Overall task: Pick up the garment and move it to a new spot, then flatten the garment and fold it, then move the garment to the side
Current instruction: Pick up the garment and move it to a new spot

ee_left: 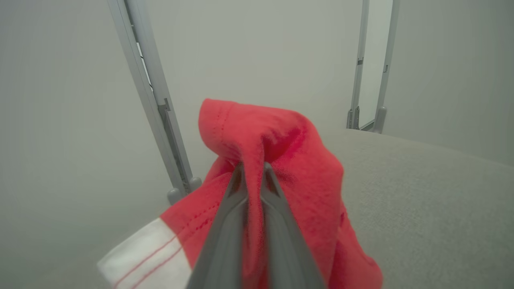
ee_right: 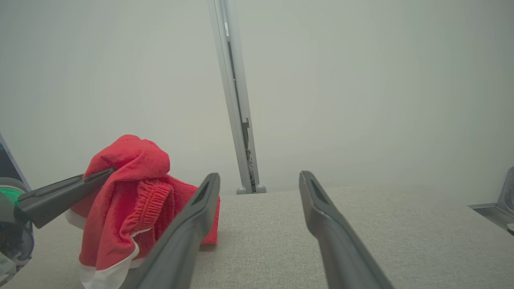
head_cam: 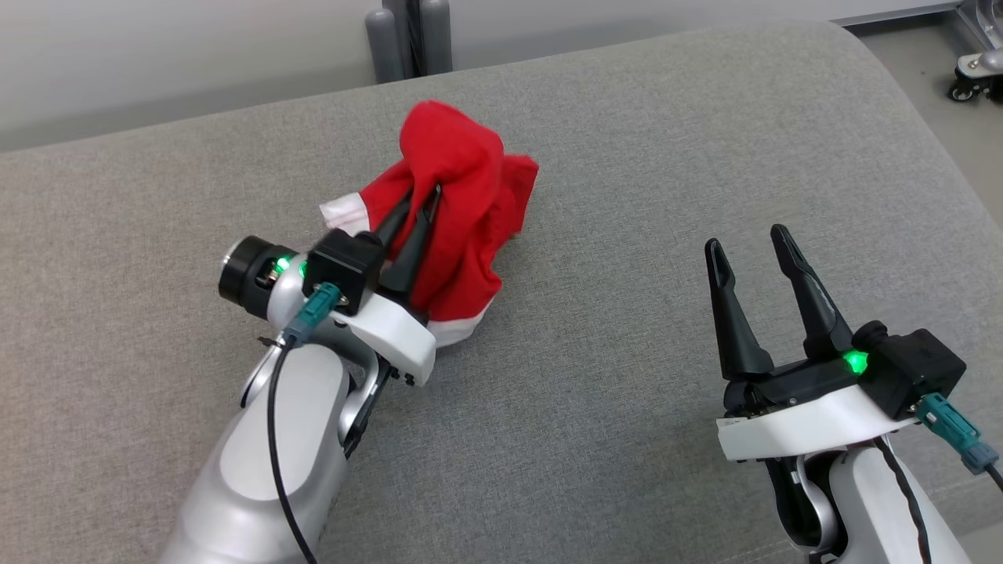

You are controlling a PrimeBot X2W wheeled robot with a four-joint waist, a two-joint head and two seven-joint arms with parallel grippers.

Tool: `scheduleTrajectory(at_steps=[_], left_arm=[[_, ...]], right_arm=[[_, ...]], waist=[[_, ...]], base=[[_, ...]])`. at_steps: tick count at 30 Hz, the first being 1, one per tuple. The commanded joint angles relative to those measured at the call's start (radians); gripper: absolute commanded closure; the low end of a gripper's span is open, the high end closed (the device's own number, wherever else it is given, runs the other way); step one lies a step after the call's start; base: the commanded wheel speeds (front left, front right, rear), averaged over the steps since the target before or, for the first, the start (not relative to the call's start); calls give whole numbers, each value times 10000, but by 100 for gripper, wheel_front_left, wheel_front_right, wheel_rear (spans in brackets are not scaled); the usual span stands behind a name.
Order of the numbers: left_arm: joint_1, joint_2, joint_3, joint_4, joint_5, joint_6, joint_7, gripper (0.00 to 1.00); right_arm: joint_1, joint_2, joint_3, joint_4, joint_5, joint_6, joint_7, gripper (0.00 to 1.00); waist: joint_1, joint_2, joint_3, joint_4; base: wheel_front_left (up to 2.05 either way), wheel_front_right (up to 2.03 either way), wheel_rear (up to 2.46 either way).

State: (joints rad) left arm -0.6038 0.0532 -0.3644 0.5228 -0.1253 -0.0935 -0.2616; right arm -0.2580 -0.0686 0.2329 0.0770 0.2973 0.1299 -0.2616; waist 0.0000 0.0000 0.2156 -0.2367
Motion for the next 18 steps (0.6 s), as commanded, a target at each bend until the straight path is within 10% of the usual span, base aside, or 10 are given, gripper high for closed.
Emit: scheduleTrajectory(at_steps=[1, 10, 13, 14, 18], left_arm=[[-50, 48, -192, 232, -96, -56, -33, 100], [-122, -1, -712, 1453, -443, -182, -35, 100], [-72, -2, -571, 1381, -641, -50, -36, 13], [-34, -7, -538, 1308, -709, 0, -36, 0], [288, -8, -363, 1022, -912, 225, -36, 0]], right_arm=[[-71, 12, -3, -32, -55, 15, -62, 0], [-206, 86, 30, 46, 9, 15, -62, 0], [-190, 86, 36, 109, 26, 15, -62, 0], [-172, 74, 47, 136, 30, 15, -62, 0], [-100, 7, 82, 192, 39, 15, -62, 0]], waist=[[0, 0, 106, 16], [0, 0, 270, 186], [0, 0, 187, 301], [0, 0, 141, 343], [0, 0, -70, 560]], base=[[0, 0, 0], [0, 0, 0], [0, 0, 0], [0, 0, 0], [0, 0, 0]])
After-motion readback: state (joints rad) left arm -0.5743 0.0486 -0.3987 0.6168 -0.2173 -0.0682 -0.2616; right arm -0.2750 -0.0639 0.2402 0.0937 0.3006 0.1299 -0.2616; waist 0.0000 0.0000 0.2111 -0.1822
